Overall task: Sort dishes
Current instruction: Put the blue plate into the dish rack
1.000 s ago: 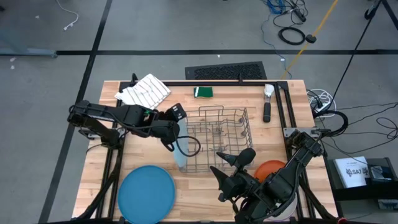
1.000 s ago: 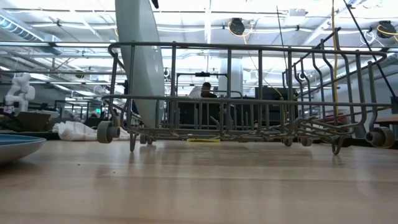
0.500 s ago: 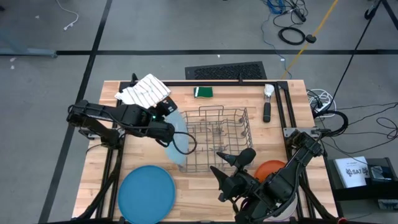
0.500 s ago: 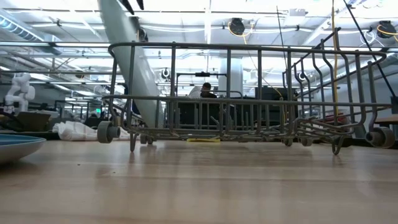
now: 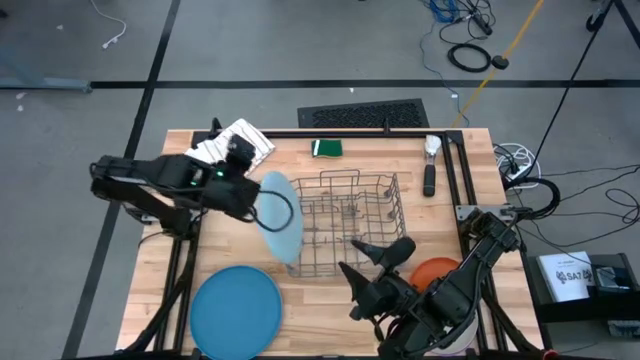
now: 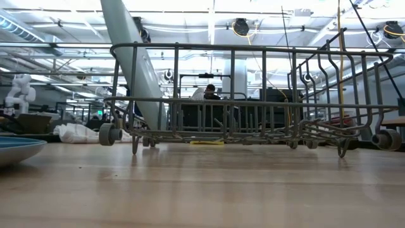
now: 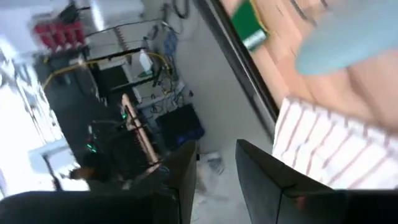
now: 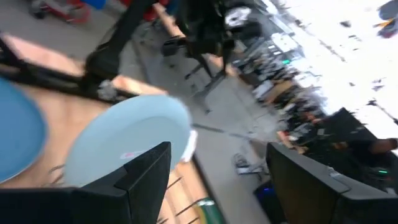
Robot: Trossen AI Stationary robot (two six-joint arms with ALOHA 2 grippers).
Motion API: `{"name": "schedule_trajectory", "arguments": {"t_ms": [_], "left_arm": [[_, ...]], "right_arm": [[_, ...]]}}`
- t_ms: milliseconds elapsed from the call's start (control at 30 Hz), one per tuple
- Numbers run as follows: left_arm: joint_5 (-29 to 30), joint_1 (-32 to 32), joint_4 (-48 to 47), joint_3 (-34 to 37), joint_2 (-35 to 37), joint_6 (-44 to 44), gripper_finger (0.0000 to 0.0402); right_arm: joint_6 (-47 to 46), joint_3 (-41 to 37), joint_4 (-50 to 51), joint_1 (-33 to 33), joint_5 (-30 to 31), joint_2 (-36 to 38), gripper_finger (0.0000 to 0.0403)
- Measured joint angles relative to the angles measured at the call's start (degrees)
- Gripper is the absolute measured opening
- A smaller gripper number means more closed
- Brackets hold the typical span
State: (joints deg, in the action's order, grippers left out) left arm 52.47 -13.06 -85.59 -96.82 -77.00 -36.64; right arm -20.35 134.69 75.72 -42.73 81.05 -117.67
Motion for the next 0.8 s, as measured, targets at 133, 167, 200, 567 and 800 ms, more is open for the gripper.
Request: {"name": "schedule_trajectory", "arguments": {"t_ms": [133, 167, 200, 567, 800], "left_arm": [[-7.65, -0.2, 8.82, 0.0, 4.85, 4.23, 0.0114], [-10.32, -0.21, 11.34, 0.0, 6.01, 5.3, 0.0114], [-12.87, -0.22, 13.58, 0.0, 7.19, 6.43, 0.0114], [-38.48, -0.31, 3.02, 1.75, 10.38, 25.59, 0.0073], [-49.54, -5.01, 1.44, 13.98, 8.79, 39.64, 0.0033]], "right_arm": [[-1.45, 0.0, 0.02, 1.25, 4.19, 0.0, 0.0255], [-1.66, 0.0, -0.02, 1.78, 4.8, 0.0, 0.0253], [-1.69, 0.0, -0.1, 2.41, 4.93, 0.0, 0.0249], [-2.1, 0.0, -0.85, 8.7, 5.48, 0.04, 0.0037], [-1.5, -0.02, -0.82, 9.88, 7.68, 2.92, 0.0002]]}}
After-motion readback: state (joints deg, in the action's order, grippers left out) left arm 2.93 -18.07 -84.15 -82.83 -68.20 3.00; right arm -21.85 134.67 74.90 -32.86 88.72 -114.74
